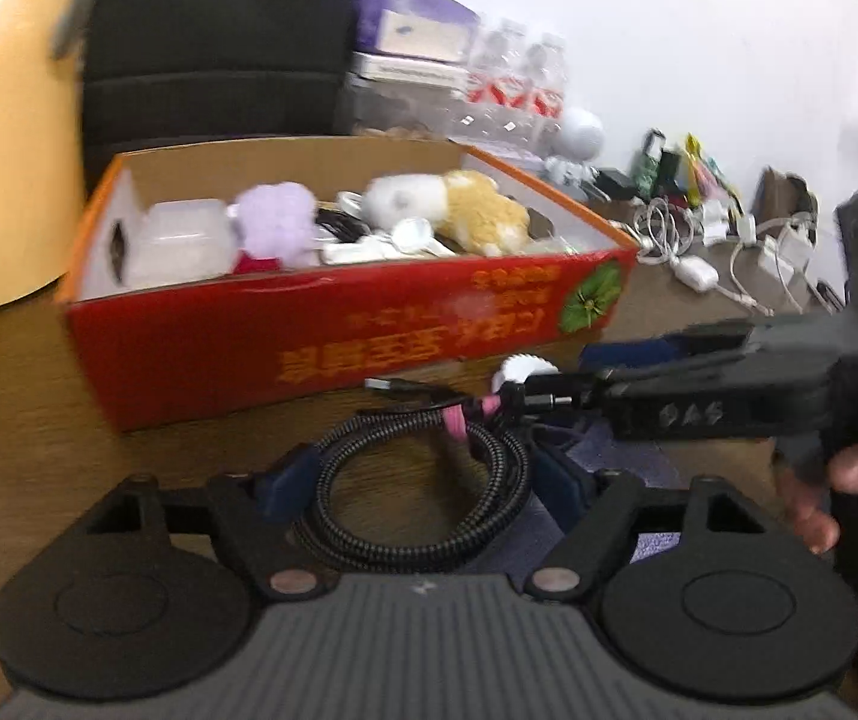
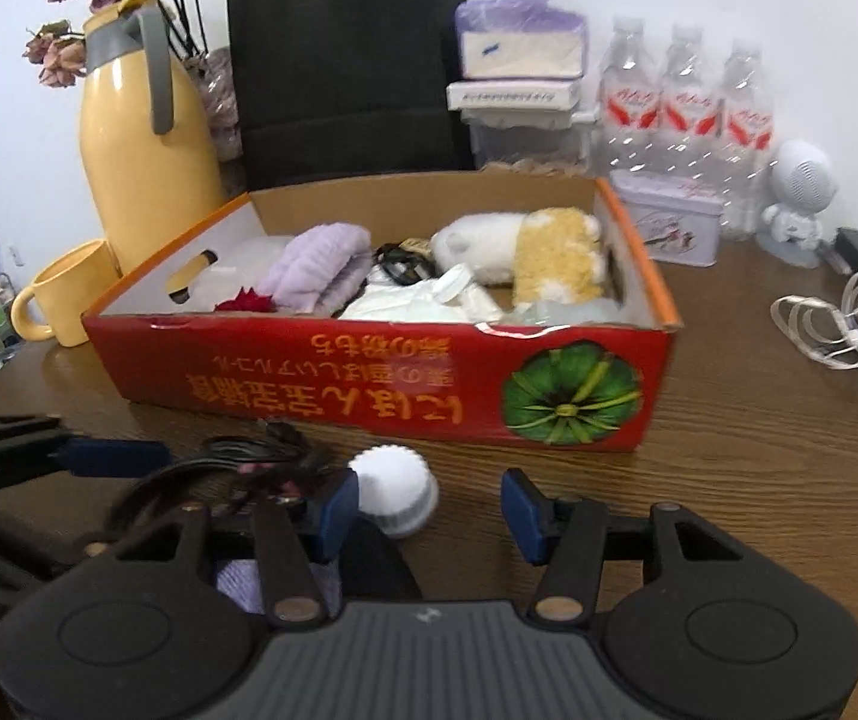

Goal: Organize objects
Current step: 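Grasp the black braided cable with the left tool while the right tool grasps a white cap, then carry the black cable and white cap into the red box and release both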

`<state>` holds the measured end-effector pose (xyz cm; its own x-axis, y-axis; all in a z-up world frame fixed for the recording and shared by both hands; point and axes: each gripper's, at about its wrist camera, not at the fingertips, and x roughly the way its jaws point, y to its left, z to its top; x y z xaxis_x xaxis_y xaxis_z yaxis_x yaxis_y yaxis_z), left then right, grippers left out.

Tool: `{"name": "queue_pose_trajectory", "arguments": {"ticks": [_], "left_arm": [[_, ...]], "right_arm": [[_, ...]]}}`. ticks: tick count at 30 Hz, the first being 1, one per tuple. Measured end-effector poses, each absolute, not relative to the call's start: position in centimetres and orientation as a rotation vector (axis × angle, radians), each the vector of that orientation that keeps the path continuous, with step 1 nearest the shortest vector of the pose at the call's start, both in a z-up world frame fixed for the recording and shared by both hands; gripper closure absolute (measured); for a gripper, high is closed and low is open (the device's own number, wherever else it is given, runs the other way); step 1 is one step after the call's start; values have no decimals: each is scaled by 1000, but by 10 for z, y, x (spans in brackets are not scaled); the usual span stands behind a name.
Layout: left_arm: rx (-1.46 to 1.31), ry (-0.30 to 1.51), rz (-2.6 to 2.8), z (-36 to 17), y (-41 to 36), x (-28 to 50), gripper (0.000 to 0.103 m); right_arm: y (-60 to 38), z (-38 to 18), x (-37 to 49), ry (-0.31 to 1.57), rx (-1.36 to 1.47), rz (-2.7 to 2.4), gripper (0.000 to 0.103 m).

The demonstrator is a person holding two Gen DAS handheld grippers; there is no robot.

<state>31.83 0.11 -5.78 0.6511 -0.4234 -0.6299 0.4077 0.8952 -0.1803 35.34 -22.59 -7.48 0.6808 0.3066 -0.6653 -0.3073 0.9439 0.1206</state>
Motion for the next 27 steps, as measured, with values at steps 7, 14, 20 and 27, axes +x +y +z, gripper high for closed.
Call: {"name": "queue_pose_trajectory", "arguments": {"ticks": [7,14,20,27], "left_arm": [[-96,677,-428,-30,28,281,26],[-179,667,-218,-41,54,174,26],[-39,680,-109,-56,45,99,26],[-51,657,-192,-55,41,64,15]], "right_arm": [[-203,-76,349,698,-104,316,66],[-241,-40,272,603,63,317,66],[-230,-56,180,670,67,394,65],[-203,-76,108,702,-98,432,63]]}}
